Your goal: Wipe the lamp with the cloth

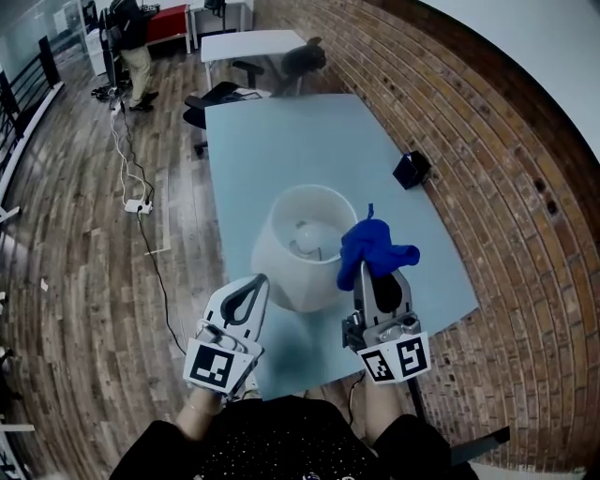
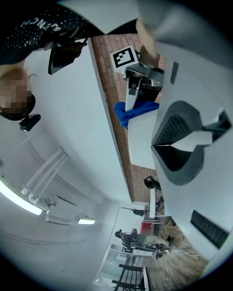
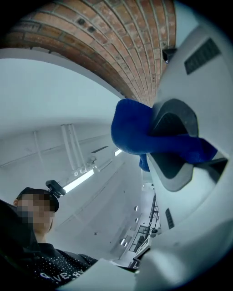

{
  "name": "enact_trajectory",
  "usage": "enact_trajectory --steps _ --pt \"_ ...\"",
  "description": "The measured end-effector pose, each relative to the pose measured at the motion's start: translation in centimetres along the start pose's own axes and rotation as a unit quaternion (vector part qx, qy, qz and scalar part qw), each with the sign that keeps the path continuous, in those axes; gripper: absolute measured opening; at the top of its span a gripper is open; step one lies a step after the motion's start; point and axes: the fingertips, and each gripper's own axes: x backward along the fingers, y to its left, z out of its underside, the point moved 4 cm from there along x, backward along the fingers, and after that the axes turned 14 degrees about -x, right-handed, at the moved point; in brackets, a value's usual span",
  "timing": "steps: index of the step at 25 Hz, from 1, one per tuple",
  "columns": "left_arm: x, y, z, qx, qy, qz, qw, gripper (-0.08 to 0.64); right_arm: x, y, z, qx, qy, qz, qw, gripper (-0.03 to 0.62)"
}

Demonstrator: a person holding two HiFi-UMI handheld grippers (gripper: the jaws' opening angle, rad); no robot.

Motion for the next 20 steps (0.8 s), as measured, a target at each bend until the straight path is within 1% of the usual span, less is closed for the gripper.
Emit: enact_trajectory --steps 4,7,14,20 --pt "-0.4 0.4 0.3 0.0 -0.004 0.009 1.0 0.009 0.8 -1.0 1.3 -0.03 -0.005 0.032 0.999 0.077" --pt "-0.3 0.7 0.7 0.001 -0.002 0.011 0.9999 0.009 1.5 -1.7 2.5 -0.038 0.001 0.055 0.998 0.077" --pt "-0.5 0.8 1.5 0.003 0.006 0.011 0.9999 0.009 3.3 -4.2 5.9 -0.049 0.034 0.108 0.992 0.077" --pt "-0.6 0.7 1.8 0.005 0.013 0.007 0.9999 0.009 4.5 -6.3 8.5 -0.067 0.065 0.149 0.984 0.077"
